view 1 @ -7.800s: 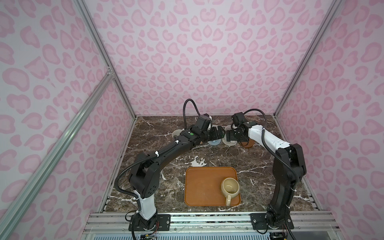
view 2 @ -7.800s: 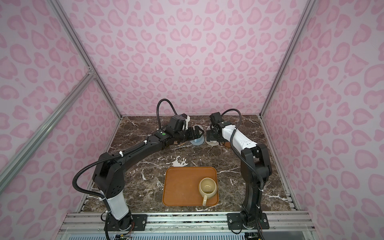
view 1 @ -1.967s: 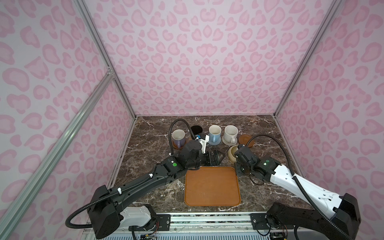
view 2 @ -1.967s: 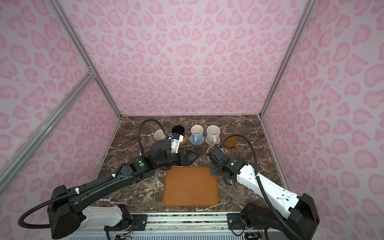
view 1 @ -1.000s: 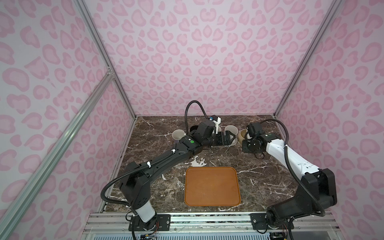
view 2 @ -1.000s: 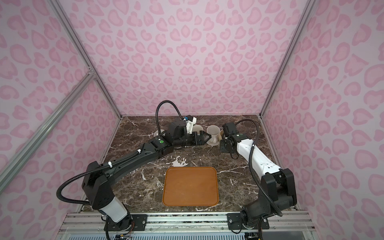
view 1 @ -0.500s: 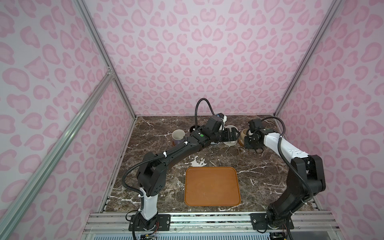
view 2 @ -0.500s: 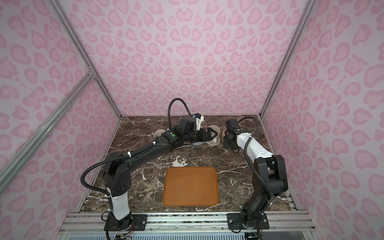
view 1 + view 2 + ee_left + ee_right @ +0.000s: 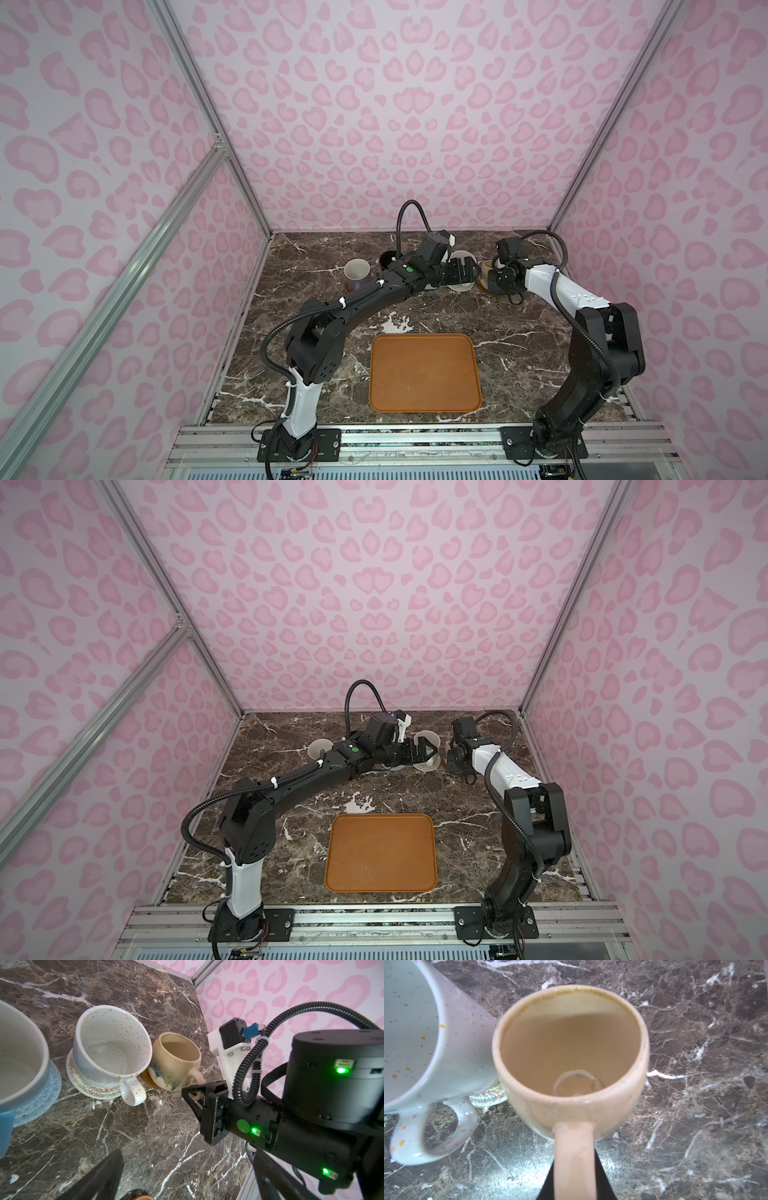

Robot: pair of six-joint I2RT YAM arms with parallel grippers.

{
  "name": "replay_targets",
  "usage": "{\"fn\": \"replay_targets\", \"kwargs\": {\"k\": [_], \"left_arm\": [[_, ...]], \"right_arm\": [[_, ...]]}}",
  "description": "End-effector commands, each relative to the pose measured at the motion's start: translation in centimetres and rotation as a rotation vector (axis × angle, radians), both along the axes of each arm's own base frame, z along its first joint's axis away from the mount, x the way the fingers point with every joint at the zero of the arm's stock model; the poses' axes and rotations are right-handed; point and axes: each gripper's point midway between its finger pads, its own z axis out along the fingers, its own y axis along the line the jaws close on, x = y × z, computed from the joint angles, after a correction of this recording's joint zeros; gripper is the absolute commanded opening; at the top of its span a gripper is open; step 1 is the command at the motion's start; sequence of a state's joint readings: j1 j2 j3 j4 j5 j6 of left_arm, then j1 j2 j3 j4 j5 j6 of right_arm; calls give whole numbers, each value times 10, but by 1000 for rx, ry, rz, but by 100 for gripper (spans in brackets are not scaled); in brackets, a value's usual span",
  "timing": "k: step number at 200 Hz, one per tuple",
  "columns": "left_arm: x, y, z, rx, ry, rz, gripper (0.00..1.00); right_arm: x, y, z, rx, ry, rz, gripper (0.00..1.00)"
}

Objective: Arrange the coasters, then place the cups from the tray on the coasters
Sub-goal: 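Carry the beige mug over the brown wooden coaster while the left gripper moves alongside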

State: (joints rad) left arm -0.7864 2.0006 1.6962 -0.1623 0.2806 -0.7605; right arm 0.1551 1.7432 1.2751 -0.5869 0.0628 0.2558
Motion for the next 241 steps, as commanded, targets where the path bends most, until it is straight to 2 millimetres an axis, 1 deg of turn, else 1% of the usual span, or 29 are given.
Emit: {"fn": "replay_targets", "kwargs": {"k": [1,24,45,66,100,136,156,182,200,241], "left_arm": [[3,-4,1,-27,-3,-3,99],[1,-4,-2,-25,2,-10,99],[0,-4,-4,-24,4,-12,99],[-1,-4,-7,-26,10,-16,99],[-3,-4,-7,-33,13,-20,99],[-4,-4,-11,-37,22,-23,99],[-5,-5,-13,-40,26,-26,99],[-6,-5,-13,-43,27,-28,99],[-6,-5,-12,-45,25,-27,99],[-6,-6,-15,-44,30,-31,99]], "right_arm": [[7,-7,-4,-42,-20,-9,0],[6,-7,-13,-36,7,-5,0],[5,-5,-15,-15,1,-8,0],[2,-9,-22,-22,25,-17,0],[-2,-14,-34,18,45,-44,0],[-7,-18,-47,8,78,-49,0],[-7,-16,-48,17,79,-42,0],[-6,-22,-48,3,87,-59,0],[-7,-23,-50,-7,97,-60,3],[-6,-25,-56,-15,107,-68,6]]}}
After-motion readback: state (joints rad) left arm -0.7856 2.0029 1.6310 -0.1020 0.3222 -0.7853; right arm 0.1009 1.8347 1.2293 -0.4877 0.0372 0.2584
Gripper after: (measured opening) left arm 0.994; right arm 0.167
